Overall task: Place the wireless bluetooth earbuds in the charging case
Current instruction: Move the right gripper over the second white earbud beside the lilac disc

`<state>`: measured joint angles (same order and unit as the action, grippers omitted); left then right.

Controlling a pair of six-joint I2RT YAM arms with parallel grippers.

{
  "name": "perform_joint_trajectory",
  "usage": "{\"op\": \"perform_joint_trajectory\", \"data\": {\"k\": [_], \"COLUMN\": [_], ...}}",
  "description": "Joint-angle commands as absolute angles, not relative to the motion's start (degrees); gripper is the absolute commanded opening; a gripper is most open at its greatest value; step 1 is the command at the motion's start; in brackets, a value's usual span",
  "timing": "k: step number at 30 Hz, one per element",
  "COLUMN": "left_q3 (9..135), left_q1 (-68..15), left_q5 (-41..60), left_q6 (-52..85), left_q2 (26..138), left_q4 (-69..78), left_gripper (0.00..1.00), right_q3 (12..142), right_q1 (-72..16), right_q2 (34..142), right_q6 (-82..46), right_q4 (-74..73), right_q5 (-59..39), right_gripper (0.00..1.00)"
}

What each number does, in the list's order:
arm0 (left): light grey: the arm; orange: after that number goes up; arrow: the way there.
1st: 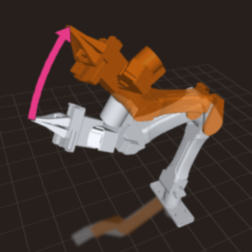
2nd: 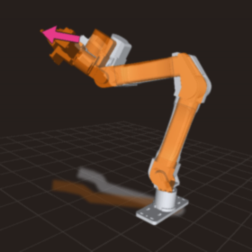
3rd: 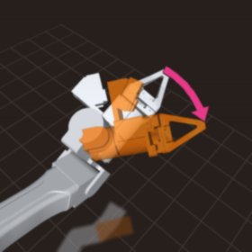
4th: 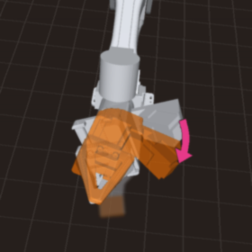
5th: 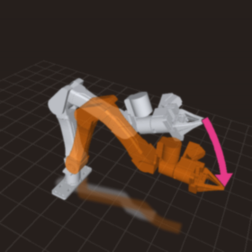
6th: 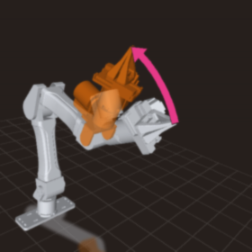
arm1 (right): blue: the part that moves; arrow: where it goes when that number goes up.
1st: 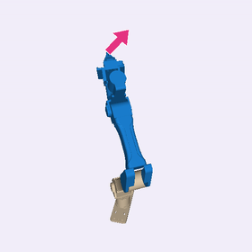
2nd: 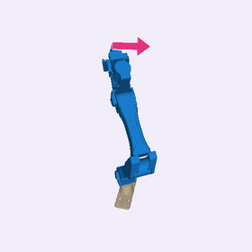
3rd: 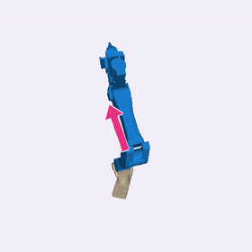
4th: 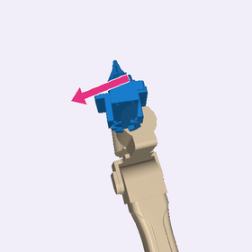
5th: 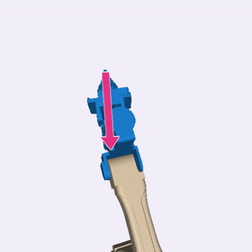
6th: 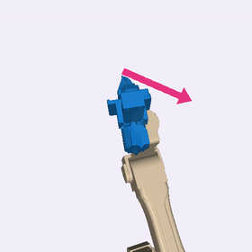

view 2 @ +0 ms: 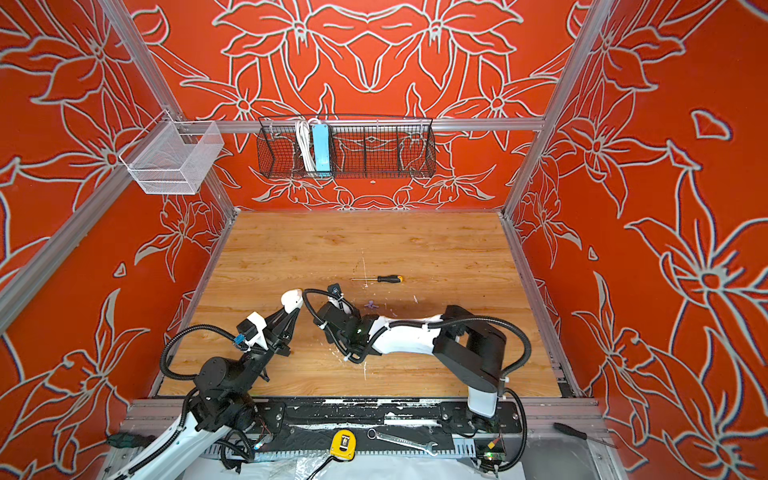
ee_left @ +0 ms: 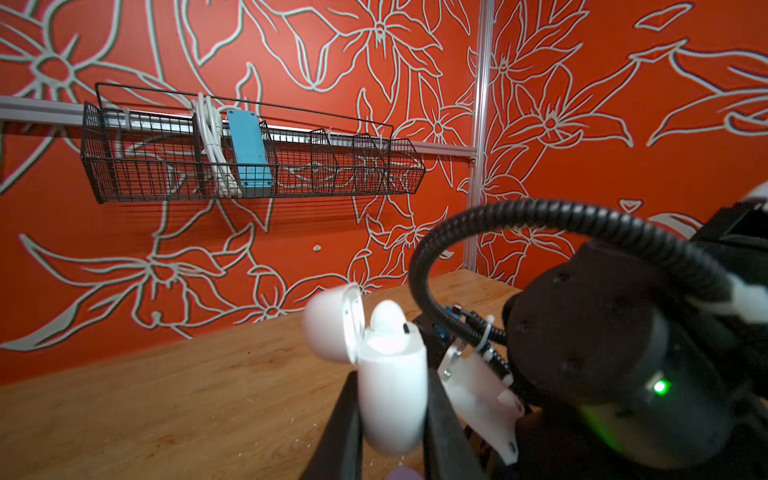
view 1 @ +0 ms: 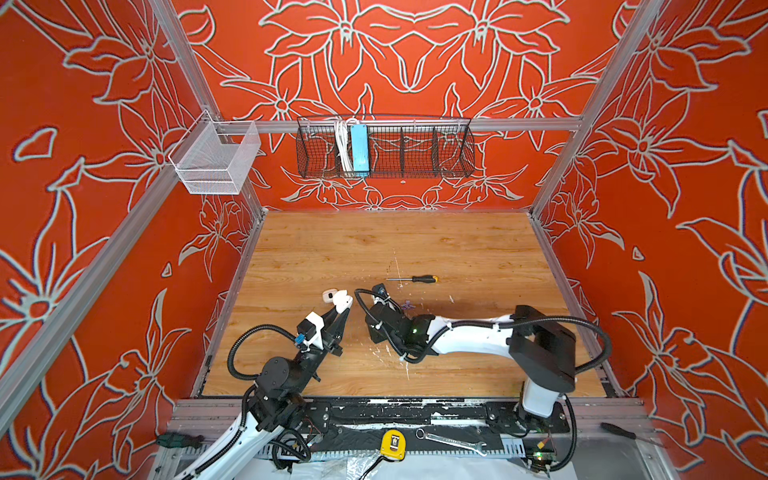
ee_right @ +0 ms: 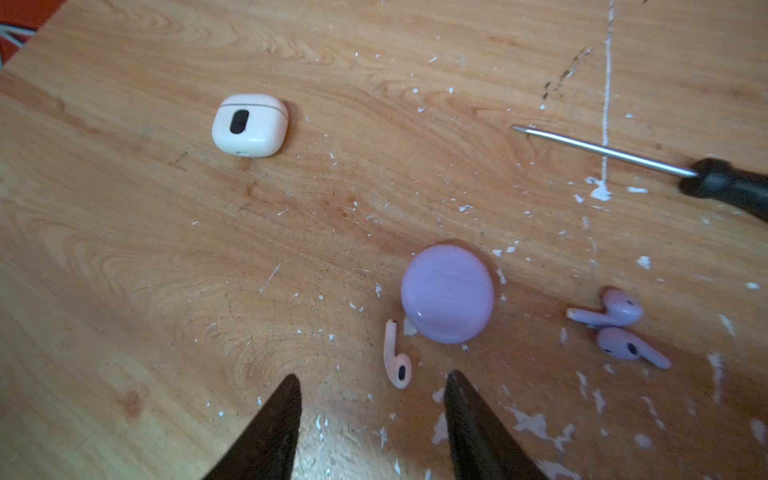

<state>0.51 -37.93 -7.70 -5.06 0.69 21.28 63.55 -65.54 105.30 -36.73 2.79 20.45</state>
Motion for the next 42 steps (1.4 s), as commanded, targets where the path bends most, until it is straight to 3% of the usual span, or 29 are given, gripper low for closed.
{"op": "perform_joint_trajectory", "data": {"k": [1,8,19,25,28,42], "left_q3": [-0.7,-0.7,-0.7,-0.7,-0.7,-0.6], "left_q1": [-37.9,-37.9,-37.9,-37.9,-37.9,-37.9], "left_q5": [-9.5,-9.6,-9.8,-9.8,-9.9,-10.3], "left_q6": [-4.5,-4.4,-4.2,-4.2,-4.2,-4.3], "left_q2": [0.0,0.0,0.0,0.0,0.0,0.0], "left_q4": [21.3,21.4,21.5,21.5,21.5,21.3], "left_gripper": [0.0,0.0,0.0,0.0,0.0,0.0], "right_q3": [65.1,67.2,70.5,71.5,70.5,65.2], "right_q1": [-65.0,-64.7,-62.9,-63.0,-63.3,-68.3], "right_q2": [107.5,110.6,116.4,117.4,116.5,111.8], "right_q6": [-37.9,-36.9,-35.7,-35.6,-35.2,-26.7], "right_q4": [6.3,8.9,9.6,11.1,10.7,7.5], "right_q5": [18.2,19.4,18.0,17.1,16.2,10.8], "right_gripper": [0.56,0.55,0.46,0.3,0.26,0.22]}}
